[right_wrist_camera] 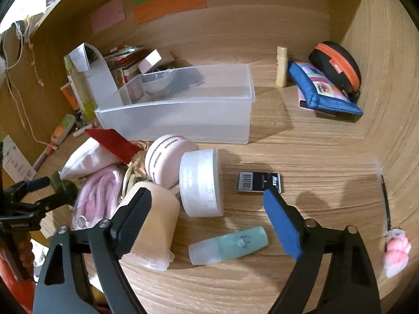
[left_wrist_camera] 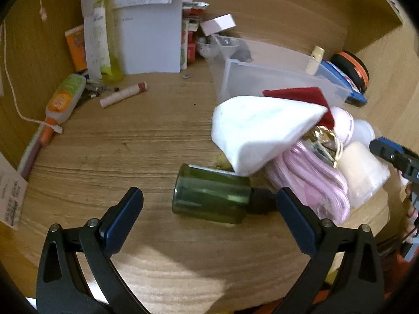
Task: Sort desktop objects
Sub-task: 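Grasp the green glass bottle with the left tool while the right tool grasps the clear tape roll, then carry the bottle and tape roll into the clear box while both tools open to release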
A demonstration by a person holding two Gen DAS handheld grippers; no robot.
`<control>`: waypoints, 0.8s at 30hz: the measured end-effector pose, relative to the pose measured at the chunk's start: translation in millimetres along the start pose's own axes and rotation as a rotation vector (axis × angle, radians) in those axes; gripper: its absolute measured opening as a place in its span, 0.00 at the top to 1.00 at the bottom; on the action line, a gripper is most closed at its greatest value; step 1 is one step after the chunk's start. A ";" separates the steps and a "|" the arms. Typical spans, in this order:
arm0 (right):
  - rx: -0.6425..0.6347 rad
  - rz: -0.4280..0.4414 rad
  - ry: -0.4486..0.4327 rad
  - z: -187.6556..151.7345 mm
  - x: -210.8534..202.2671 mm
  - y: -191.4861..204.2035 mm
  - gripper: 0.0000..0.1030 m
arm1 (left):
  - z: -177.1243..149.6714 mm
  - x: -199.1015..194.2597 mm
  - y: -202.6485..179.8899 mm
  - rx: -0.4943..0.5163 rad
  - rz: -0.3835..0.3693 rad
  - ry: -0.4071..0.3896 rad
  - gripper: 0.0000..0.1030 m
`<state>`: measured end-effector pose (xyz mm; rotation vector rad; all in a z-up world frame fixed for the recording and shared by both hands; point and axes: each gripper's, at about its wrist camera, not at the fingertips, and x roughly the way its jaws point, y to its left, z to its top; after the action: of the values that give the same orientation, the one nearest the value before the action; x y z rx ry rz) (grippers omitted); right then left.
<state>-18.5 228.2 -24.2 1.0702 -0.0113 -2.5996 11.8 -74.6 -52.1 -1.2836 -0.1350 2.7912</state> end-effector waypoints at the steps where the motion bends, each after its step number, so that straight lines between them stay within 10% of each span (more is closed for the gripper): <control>1: 0.005 0.003 0.006 1.2 2.4 -0.9 0.19 | 1.1 2.6 3.1 -0.018 -0.010 0.003 0.00; 11: 0.047 0.032 0.099 9.3 34.8 -9.3 0.70 | 1.7 12.4 13.0 -0.088 -0.091 0.009 0.24; 24: 0.062 0.026 0.038 19.3 21.8 -16.2 0.74 | 8.6 -16.3 27.5 -0.110 0.008 -0.085 0.24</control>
<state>-51.0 234.7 -27.4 1.1329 -0.0965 -2.5709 15.3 -104.0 -37.2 -1.1896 -0.2927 2.8824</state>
